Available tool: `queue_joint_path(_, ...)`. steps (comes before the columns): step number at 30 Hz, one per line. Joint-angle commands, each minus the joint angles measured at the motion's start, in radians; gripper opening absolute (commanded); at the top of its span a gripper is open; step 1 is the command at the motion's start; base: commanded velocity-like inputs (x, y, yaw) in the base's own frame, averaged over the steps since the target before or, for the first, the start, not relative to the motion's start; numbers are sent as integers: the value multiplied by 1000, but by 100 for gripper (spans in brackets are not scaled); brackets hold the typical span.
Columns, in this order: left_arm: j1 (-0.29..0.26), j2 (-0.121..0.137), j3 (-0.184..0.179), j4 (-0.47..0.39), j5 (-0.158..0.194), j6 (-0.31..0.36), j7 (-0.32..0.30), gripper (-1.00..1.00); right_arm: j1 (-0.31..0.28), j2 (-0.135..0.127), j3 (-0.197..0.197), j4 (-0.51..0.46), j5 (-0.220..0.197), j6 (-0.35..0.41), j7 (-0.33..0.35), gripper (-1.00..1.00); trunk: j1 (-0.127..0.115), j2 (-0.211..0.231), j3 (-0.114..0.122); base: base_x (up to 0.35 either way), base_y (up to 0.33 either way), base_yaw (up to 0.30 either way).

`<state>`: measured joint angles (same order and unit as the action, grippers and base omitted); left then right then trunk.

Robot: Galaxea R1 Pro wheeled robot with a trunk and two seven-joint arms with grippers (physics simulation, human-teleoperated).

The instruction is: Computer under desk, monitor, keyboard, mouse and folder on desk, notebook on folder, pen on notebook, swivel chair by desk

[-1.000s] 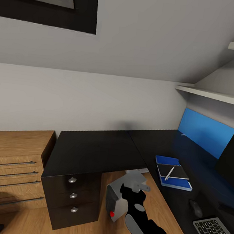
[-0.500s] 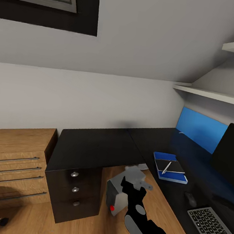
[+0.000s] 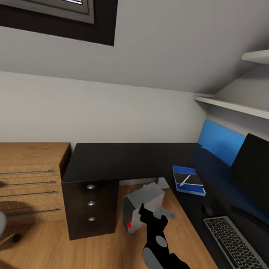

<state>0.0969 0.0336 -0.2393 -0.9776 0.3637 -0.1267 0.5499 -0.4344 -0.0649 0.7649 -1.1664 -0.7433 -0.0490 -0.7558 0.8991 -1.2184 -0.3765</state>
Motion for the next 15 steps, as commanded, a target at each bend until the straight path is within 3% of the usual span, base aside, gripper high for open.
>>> queue_joint_path(1, 0, 1, -5, -1, 11, -7, 5, 100, -1, -1, 4, -1, -8, -5, -5, 100, -1, -1, -1, -326, -110, 0)
queue_joint_path(7, 0, 1, -4, 24, 11, -7, 4, 100, -1, -1, 3, -2, -8, -5, -5, 100, -1, -1, -1, -273, -140, 0)
queue_joint_path(15, 0, 1, -3, 33, 11, -7, 5, 100, -1, -3, 2, -2, -7, -5, -6, 100, -1, -1, -1, -27, -48, 0)
